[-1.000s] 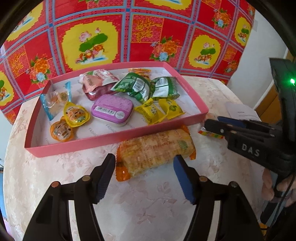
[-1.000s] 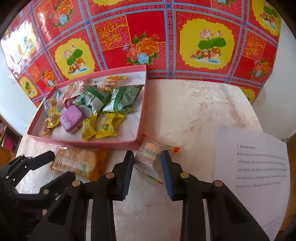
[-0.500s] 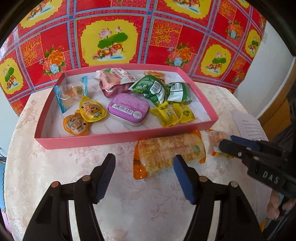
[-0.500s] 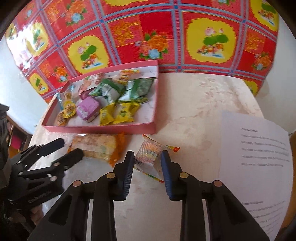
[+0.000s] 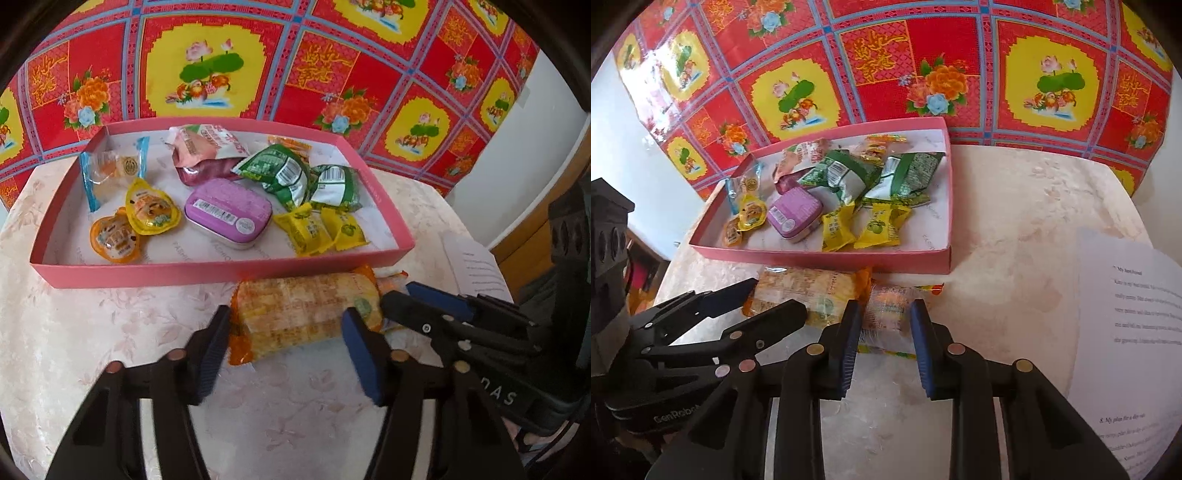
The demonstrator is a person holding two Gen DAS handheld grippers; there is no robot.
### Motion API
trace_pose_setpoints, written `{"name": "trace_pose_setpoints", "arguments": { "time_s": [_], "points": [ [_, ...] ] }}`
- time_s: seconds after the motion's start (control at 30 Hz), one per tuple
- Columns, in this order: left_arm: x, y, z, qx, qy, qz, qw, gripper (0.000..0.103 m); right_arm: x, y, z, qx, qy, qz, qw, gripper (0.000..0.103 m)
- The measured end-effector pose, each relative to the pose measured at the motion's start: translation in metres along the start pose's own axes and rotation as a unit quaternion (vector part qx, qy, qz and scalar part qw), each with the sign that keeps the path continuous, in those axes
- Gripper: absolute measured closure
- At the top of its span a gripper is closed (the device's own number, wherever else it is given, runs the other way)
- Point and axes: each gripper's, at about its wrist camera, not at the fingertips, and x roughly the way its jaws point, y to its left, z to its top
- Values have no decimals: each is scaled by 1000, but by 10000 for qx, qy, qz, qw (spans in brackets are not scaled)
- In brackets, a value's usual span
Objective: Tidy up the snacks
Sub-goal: 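Grasp the striped candy pack with the right tool while the left tool grasps the orange-wrapped bread bag, then lift the bread bag and striped pack and carry them into the pink tray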
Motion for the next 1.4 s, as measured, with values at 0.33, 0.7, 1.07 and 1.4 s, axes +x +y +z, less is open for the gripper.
{"name": "trace_pose_setpoints", "arguments": {
  "time_s": [0.33, 0.7, 1.07, 1.4],
  "points": [
    [-21, -1, -2, 115, -272, 128, 9995, 52, -12, 9, -2, -75, -138, 57, 9999, 74],
    [-50, 7, 11, -13, -720, 187, 9972, 53, -31, 31, 15, -276, -430, 88, 9987, 74],
    [-50, 28, 39, -182, -910, 319, 9952, 53, -20, 44, 46, -384, -695, 167, 9967, 74],
    [-32, 35, 64, -163, -938, 426, 9946, 53, 0, 39, 66, -307, -798, 126, 9963, 74]
  ]
}}
